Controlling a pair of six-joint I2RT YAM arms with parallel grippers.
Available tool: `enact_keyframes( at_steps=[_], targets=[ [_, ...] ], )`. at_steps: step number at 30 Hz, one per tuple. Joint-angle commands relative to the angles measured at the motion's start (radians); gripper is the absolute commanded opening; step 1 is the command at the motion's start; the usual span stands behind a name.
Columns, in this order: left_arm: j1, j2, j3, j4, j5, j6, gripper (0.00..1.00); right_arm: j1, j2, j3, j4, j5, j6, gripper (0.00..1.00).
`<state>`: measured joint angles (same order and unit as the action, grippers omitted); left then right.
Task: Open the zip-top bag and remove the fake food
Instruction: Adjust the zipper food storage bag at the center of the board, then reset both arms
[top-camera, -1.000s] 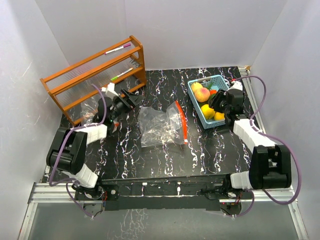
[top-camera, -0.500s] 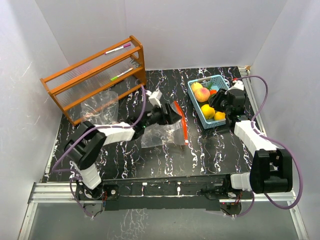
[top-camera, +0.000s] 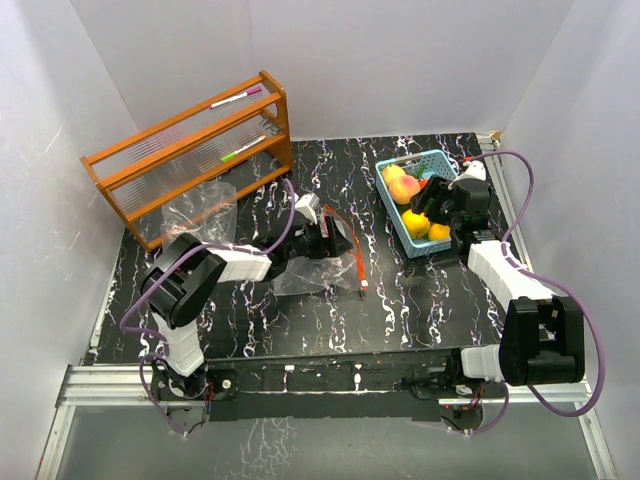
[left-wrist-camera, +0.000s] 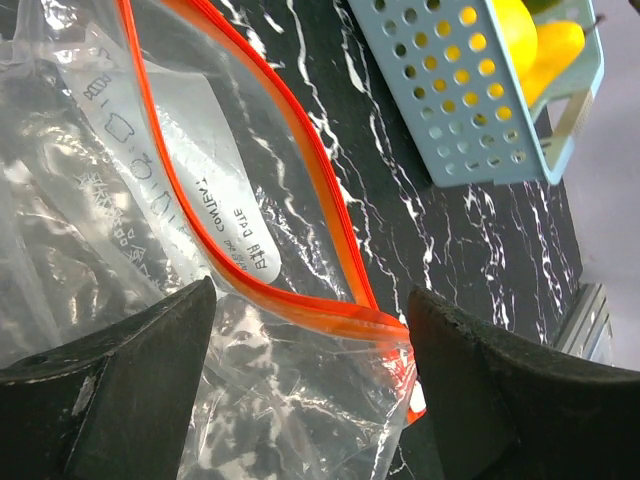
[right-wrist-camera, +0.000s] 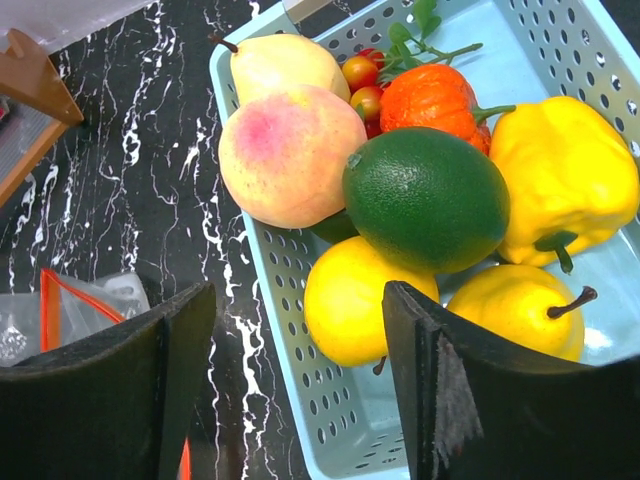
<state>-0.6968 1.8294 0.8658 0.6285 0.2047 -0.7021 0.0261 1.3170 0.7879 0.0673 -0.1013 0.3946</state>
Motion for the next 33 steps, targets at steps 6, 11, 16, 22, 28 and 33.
enact_keyframes(
  at_steps=[6,11,16,22,28,33],
  targets=[
    [0.056,-0.198,0.023,-0.114,-0.02,0.083,0.79,0.001,-0.029,-0.006,0.101,-0.054,-0.023,0.8],
    [0.147,-0.295,0.001,-0.082,0.048,0.034,0.81,0.002,-0.008,0.002,0.082,-0.045,-0.023,0.8],
    [0.217,-0.319,-0.052,-0.016,0.094,-0.036,0.81,0.002,-0.001,-0.004,0.084,-0.056,-0.025,0.8],
    [0.23,-0.331,-0.079,0.005,0.104,-0.059,0.81,0.002,0.001,0.004,0.086,-0.051,-0.031,0.8],
    [0.241,-0.298,-0.042,-0.022,0.118,-0.042,0.81,0.002,-0.016,-0.003,0.096,-0.044,-0.025,0.8],
    [0.244,-0.297,-0.077,0.019,0.117,-0.056,0.81,0.002,-0.065,-0.041,0.117,-0.024,-0.039,0.8]
  ],
)
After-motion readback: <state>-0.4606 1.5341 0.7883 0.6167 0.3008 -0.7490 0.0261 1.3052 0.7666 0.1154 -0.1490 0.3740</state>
